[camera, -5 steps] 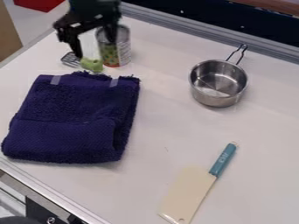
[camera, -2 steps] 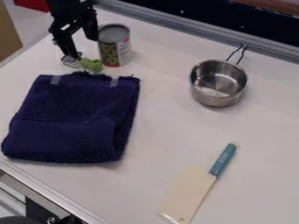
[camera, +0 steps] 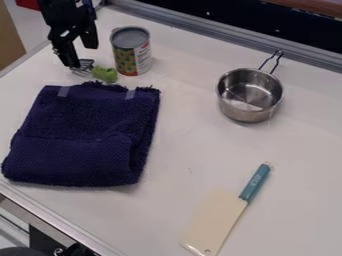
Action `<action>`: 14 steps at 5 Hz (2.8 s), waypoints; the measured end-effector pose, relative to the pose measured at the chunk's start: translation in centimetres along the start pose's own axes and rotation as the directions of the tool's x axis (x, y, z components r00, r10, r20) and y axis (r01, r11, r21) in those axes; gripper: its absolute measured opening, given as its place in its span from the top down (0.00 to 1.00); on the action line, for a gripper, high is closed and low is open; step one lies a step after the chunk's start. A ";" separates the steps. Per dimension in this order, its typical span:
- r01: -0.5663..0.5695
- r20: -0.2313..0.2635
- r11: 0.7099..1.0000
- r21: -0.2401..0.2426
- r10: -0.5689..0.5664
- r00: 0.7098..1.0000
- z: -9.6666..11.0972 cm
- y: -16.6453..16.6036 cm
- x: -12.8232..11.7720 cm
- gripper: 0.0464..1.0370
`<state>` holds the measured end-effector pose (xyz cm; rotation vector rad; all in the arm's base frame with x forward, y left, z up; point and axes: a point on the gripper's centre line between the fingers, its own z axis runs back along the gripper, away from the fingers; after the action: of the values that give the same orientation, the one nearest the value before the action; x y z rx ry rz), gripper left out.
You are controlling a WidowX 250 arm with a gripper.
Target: Move the green spatula in between the purple cloth and the blue knife
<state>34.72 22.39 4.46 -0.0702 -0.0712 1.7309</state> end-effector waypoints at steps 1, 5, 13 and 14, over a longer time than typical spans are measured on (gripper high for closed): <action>-0.022 0.011 1.000 -0.007 0.023 1.000 -1.0 -0.1 0.7 0.04; -0.023 0.040 1.000 -0.009 0.023 0.999 -3.5 -0.7 1.0 0.04; 0.064 -0.156 0.997 0.048 -0.056 0.986 0.0 1.4 -1.5 0.43; 0.106 -0.178 0.994 0.029 -0.099 0.979 1.9 2.6 -2.6 0.43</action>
<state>32.46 19.38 6.16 -0.1880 0.0879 1.6157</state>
